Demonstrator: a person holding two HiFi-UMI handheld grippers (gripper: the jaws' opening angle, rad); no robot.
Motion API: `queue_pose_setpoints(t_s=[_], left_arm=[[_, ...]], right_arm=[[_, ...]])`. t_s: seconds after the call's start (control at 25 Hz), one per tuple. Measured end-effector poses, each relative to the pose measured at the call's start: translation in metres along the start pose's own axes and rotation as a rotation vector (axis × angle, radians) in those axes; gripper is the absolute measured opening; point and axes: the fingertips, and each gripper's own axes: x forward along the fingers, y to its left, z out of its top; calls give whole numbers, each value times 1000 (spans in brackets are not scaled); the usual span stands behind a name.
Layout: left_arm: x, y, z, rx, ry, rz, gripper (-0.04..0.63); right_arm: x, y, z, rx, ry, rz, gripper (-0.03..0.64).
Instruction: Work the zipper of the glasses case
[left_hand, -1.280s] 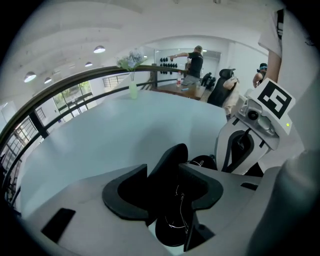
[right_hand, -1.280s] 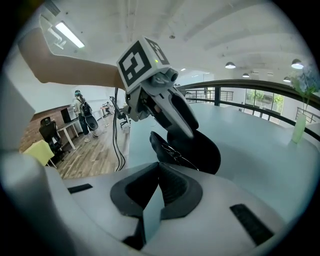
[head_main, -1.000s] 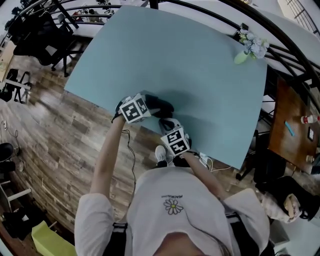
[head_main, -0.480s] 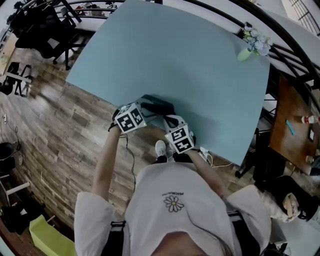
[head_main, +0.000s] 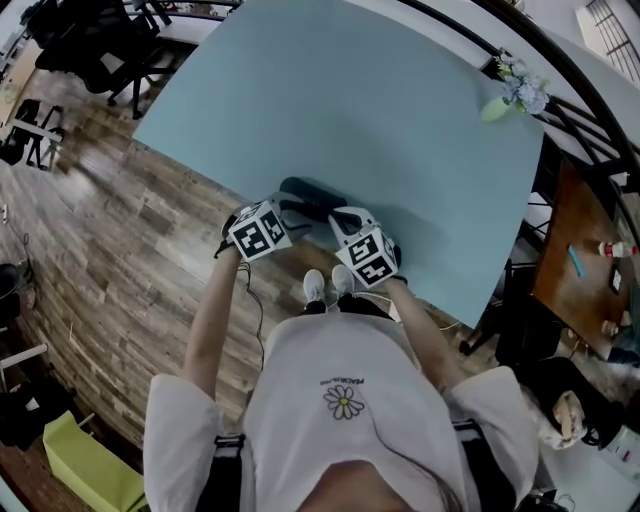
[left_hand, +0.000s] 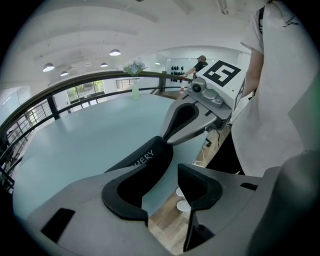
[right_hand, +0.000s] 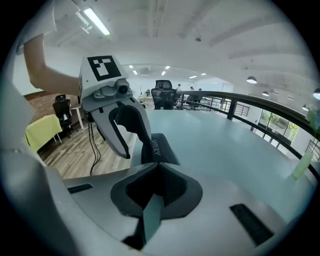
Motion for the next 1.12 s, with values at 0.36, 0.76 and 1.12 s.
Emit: queue_pose_setpoints(t_s=[0.36,0.76,1.12], left_arm=[[-5,40,10,-371,-32,331,142],[6,37,17,-496,16,370,62],[10,39,19,-491,62,364,57]], right_arm=[[3,4,4,132,-30,-34,8],[3,-1,4,220,-62,-17,8],[-11,-60,-5,-281,25,114,17]])
